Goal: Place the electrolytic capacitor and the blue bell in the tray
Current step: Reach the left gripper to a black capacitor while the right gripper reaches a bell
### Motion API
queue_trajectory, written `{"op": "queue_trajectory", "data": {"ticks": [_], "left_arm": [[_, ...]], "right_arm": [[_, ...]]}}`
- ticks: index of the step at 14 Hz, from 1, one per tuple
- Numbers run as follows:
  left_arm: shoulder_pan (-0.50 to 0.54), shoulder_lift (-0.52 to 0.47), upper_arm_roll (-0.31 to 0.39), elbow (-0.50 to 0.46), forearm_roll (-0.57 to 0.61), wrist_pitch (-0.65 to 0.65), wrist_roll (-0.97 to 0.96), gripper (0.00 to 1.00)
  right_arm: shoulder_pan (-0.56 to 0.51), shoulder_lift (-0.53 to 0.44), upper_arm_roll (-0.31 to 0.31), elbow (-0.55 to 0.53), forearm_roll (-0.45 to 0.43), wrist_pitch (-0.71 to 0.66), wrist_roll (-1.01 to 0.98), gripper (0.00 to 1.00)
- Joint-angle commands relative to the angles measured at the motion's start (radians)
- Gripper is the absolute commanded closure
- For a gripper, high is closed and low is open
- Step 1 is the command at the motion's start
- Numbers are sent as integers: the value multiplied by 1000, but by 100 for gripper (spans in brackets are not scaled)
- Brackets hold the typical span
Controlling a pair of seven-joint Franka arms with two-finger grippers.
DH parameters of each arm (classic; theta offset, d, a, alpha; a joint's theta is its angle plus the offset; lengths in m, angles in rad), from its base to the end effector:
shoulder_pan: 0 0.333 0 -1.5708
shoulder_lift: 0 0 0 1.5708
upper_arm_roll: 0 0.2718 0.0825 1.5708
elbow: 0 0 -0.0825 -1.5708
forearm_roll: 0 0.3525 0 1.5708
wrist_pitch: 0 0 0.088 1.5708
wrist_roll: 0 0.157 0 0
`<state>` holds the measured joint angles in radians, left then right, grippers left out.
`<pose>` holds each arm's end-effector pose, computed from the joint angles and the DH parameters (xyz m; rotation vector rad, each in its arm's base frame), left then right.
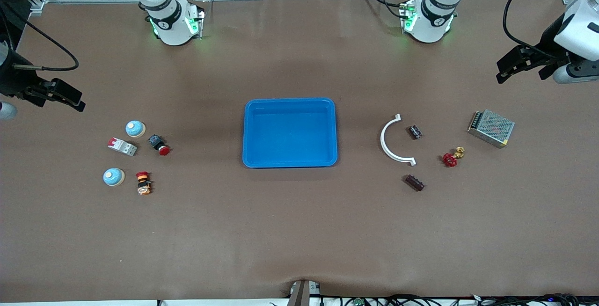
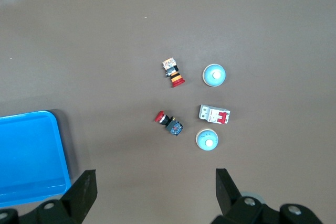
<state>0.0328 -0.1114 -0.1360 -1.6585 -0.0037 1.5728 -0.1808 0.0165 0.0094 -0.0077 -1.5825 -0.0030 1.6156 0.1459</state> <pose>0.4915 -0.0543 0.5479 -3.1311 -0.1225 -0.0408 0.5309 0.0042 0.5242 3.1328 -0.2149 0.0375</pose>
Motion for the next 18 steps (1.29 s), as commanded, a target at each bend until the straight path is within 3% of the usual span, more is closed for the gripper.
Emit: {"op": "queue_trajectory", "data": {"ticks": [1,6,11,16,18], "left_arm": [[1,10,-1,29,-9,-14,17,0],[16,51,7,29,-5,-20,6,0],[12,121,3,-90,-9,9,-9,0],[-4,136,-28,-380,-16,327,-140,0],[-4,160,-33,-455,-21,421,-192,0]], "right_arm": [[-12,4,5,7,17,3,-14,0],[-10,4,5,7,17,1,-14,0],[-10,6,5,7,17,6,-12,0],[-10,15,5,12,5,12,-17,0],[-19,27,0,0,6,36,-16,0]]}}
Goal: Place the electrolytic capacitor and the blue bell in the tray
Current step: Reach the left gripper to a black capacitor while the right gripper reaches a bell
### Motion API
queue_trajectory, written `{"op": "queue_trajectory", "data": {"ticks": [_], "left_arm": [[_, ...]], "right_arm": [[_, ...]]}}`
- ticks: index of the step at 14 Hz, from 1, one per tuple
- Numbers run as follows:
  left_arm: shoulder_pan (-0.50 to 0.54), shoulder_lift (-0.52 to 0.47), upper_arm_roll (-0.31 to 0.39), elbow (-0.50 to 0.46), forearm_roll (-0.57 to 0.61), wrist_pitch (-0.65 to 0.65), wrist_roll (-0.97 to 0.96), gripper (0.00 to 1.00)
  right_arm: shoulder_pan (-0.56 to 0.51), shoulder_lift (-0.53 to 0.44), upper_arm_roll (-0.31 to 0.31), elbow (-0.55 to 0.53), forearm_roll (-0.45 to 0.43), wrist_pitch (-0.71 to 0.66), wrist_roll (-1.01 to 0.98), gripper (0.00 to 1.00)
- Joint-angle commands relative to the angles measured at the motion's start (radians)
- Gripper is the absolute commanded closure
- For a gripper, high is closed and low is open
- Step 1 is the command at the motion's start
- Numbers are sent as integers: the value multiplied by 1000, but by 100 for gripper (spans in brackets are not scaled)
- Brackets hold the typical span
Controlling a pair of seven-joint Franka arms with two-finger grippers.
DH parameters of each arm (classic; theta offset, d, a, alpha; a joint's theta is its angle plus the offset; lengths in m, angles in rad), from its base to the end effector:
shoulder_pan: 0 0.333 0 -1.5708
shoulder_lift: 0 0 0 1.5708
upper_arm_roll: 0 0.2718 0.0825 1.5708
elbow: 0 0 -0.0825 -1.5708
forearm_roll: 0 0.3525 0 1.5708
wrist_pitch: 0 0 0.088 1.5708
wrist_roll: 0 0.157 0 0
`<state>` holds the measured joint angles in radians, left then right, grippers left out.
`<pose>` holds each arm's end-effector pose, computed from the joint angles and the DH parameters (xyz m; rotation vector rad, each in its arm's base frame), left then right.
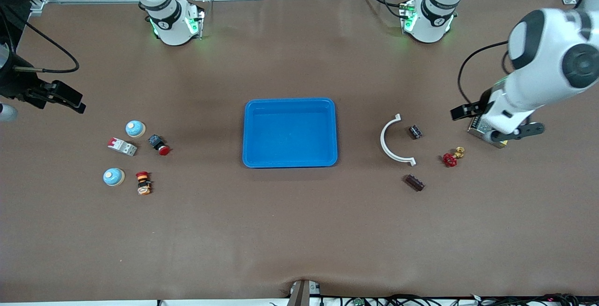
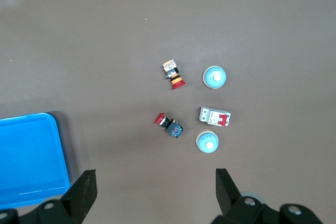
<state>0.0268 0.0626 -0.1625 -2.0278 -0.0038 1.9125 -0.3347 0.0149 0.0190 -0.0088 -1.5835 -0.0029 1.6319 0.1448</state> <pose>0.5004 -0.0687 0.3260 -3.0861 -0.3097 0.2727 0.5352 0.0029 0.5201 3.1329 -0.2174 0.0464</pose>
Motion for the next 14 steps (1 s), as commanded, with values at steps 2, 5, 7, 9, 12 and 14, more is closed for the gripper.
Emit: {"op": "queue_trajectory", "data": {"ticks": [2,5,7,9,12,14], "left_arm": [[2,31,-8,-106,-82,115,-56,0],[1,72,-9,-161,-117,201,-64,0],[-11,114,-14,-207,-117,302,-105,3],[-28,166,-17,-235,-117,394,-142,7],[-30,232,-19,-269,-116,512,-158,21],[-30,266,-17,-270,-116,533,-159,26]], "right_arm": [[-47,33,1,-89,6,104,-16,0],[-67,103,-2,-257,-49,335,-43,0],[-110,175,0,-268,-57,382,-82,0],[-157,237,0,-291,-57,452,-122,0],[-210,281,0,-397,-57,655,-180,0],[-224,329,0,-427,-57,736,-182,0]]}}
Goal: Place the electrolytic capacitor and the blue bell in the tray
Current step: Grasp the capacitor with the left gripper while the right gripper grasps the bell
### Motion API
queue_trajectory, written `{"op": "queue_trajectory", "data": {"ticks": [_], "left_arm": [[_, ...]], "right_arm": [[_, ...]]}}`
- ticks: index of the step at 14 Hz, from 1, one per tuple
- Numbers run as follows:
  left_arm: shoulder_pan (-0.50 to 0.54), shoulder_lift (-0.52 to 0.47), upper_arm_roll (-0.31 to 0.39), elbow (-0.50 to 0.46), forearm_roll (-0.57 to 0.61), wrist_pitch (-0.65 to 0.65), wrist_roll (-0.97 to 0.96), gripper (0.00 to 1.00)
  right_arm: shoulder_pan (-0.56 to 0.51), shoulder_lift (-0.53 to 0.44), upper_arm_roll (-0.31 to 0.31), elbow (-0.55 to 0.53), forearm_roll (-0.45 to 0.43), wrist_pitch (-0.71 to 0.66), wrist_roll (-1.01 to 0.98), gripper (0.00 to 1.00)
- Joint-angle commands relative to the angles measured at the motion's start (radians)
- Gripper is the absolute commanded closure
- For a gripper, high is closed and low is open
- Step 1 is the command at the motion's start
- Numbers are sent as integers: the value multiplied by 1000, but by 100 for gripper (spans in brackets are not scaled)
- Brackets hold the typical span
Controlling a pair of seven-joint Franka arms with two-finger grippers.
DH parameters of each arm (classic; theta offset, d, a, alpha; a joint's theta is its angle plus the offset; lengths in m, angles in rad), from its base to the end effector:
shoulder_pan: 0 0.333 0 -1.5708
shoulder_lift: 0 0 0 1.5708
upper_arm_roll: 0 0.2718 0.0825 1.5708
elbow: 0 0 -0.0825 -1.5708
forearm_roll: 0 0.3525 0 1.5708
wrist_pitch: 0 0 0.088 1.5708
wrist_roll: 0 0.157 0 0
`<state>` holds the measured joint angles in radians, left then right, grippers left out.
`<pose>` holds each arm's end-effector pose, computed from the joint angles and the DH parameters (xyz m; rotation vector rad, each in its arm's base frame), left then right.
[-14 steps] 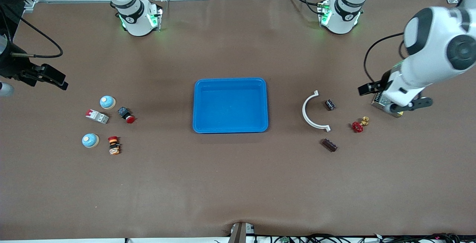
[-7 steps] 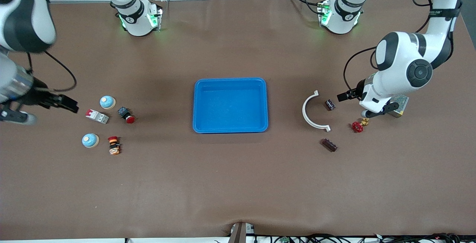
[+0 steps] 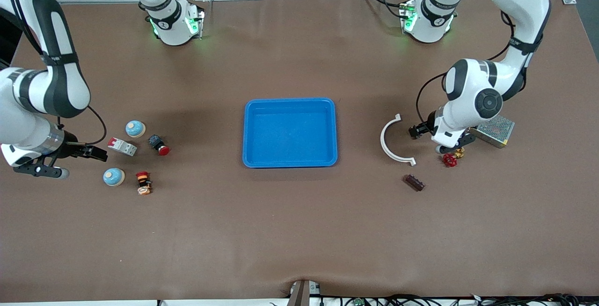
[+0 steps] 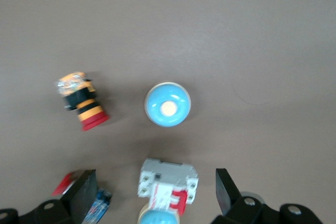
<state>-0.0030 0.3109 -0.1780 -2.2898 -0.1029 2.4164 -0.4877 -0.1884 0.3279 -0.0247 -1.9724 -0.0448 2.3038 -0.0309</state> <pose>0.4632 -0.0954 0.1391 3.0155 0.6010 -0.3229 0.5585 -0.1235 0.2337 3.0914 -0.2338 -0.0024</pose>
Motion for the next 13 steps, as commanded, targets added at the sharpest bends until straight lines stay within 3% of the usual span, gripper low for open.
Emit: {"op": "queue_trajectory", "data": {"ticks": [1,3,4,6,10,13], "left_arm": [[0,34,-1,-7,-17,30,-6,35],[0,48,-1,-5,-17,36,-12,50],[0,51,-1,-5,-17,36,-14,63],[0,51,-1,-2,-17,36,-14,98],[-11,22,-6,35,-14,-2,-48,100],[-55,11,-12,145,-14,-141,-136,100]], "right_arm": [[-23,40,16,-51,-15,115,-6,0],[-32,92,16,-56,-15,198,-4,0],[-32,111,16,-56,-14,232,-3,0],[-32,140,17,-52,-10,281,-3,0],[-31,183,17,-40,-9,339,-3,0],[-26,220,17,-14,-7,358,3,0]]}}
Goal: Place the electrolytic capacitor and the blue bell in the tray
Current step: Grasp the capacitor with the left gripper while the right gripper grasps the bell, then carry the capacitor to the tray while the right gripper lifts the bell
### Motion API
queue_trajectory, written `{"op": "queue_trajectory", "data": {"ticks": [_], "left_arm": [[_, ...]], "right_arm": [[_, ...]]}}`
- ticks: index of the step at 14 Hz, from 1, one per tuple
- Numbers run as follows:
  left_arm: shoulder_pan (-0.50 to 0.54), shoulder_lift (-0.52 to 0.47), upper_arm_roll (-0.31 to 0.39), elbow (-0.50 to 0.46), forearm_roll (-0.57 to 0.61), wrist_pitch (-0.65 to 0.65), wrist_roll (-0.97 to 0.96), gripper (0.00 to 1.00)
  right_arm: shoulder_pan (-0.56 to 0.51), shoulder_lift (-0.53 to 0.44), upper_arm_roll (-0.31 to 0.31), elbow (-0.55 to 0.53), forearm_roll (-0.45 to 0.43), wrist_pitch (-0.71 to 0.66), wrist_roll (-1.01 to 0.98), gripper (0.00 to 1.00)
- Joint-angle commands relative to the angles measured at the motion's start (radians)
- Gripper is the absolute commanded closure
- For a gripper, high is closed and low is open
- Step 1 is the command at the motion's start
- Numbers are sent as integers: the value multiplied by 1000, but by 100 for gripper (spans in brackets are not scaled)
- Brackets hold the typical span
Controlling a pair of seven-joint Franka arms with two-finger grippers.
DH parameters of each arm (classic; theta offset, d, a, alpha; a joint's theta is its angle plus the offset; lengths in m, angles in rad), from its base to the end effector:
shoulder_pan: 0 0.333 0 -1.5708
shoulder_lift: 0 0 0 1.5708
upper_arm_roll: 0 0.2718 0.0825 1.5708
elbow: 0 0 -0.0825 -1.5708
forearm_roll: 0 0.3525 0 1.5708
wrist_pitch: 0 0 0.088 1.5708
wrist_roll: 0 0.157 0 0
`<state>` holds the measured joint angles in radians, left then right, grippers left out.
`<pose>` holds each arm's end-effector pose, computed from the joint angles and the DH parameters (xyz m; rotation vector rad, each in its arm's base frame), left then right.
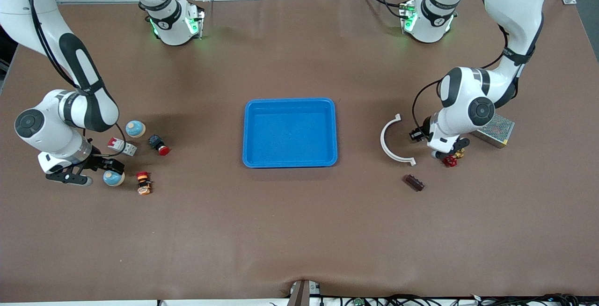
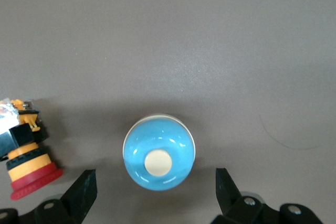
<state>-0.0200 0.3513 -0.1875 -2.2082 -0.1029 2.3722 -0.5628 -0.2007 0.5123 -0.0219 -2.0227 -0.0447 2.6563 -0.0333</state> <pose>0.4795 -0.1126 0.1437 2.9975 0.6722 -0.3371 0.5659 -0.1283 0.1418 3.0791 -0.2276 0.1792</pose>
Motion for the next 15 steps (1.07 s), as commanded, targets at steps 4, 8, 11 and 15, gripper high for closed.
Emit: {"op": "queue_trajectory", "data": {"ticks": [4,8,11,15], "left_arm": [[-205,-19,-3,240,-12,-252,-300,100],[-360,75,-6,365,-15,-255,-572,100],[-458,188,-6,494,-17,-255,-750,100],[-547,313,-4,594,-12,-240,-906,100]], "right_arm": [[-16,67,14,49,-4,24,9,0],[-17,87,14,47,-4,39,9,22],[-17,98,14,44,-4,40,9,82],[-6,75,19,45,-4,11,7,100]]}}
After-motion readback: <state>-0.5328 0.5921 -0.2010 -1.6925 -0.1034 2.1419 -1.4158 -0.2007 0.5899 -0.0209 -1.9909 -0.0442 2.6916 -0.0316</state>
